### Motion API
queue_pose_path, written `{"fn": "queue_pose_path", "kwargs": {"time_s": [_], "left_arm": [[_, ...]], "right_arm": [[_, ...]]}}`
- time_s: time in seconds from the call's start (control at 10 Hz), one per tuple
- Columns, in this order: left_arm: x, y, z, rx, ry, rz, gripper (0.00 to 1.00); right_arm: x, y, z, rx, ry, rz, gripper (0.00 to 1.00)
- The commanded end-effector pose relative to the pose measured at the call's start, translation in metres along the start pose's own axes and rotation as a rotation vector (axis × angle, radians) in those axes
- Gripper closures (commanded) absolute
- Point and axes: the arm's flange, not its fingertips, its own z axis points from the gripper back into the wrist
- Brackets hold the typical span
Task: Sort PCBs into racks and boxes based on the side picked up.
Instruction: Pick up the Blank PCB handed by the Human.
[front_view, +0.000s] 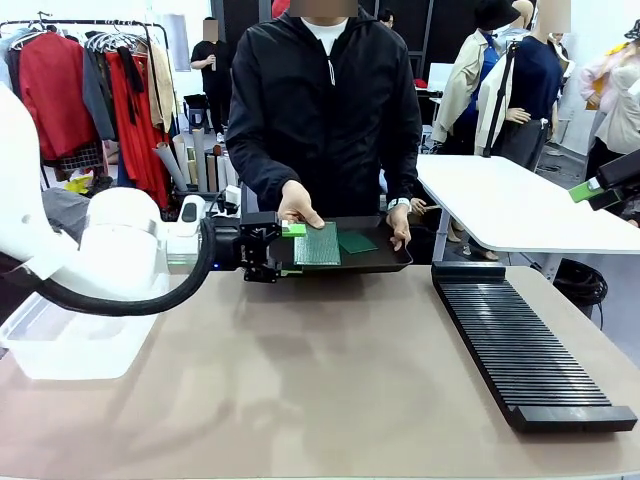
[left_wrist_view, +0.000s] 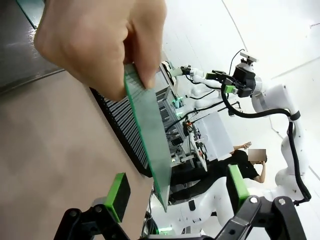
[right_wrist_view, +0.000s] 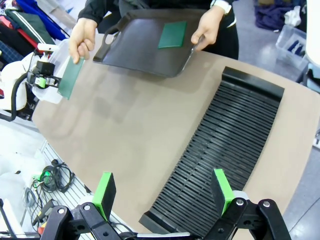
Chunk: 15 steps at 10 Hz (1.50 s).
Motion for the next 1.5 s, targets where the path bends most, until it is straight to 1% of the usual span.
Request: {"fn": "queue_pose_path", "kwargs": {"time_s": [0.0,0.3,0.6,0.7,0.8,1.1,1.2,1.4], "left_arm": [[0.004,0.005,-0.018,-0.006,-0.023,-0.021,0.0],[0.011,0.015,-0.019,0.026,-0.049,-0.03,0.0],[0.014,0.018,-0.016,0.036,-0.061,-0.033,0.0],[0.014,0.018,-0.016,0.03,-0.061,-0.036,0.11],[0.014,0.018,-0.016,0.025,-0.058,-0.035,0.26],[0.015,0.018,-0.015,0.015,-0.06,-0.023,0.85],[0.015,0.018,-0.014,0.015,-0.058,-0.021,1.0],[0.015,0.019,-0.014,0.013,-0.058,-0.016,1.0]], "right_arm": [[0.0,0.001,0.001,0.003,-0.003,0.002,0.0],[0.0,0.001,0.001,0.003,-0.003,0.002,0.0],[0.0,0.001,0.001,0.003,-0.003,0.002,0.0],[0.0,0.001,0.001,0.003,-0.003,0.002,0.0],[0.0,0.001,0.001,0.003,-0.003,0.002,0.0],[0.0,0.001,0.001,0.003,-0.003,0.002,0.0],[0.0,0.001,0.001,0.003,-0.003,0.002,0.0],[0.0,0.001,0.001,0.003,-0.003,0.002,0.0]]}}
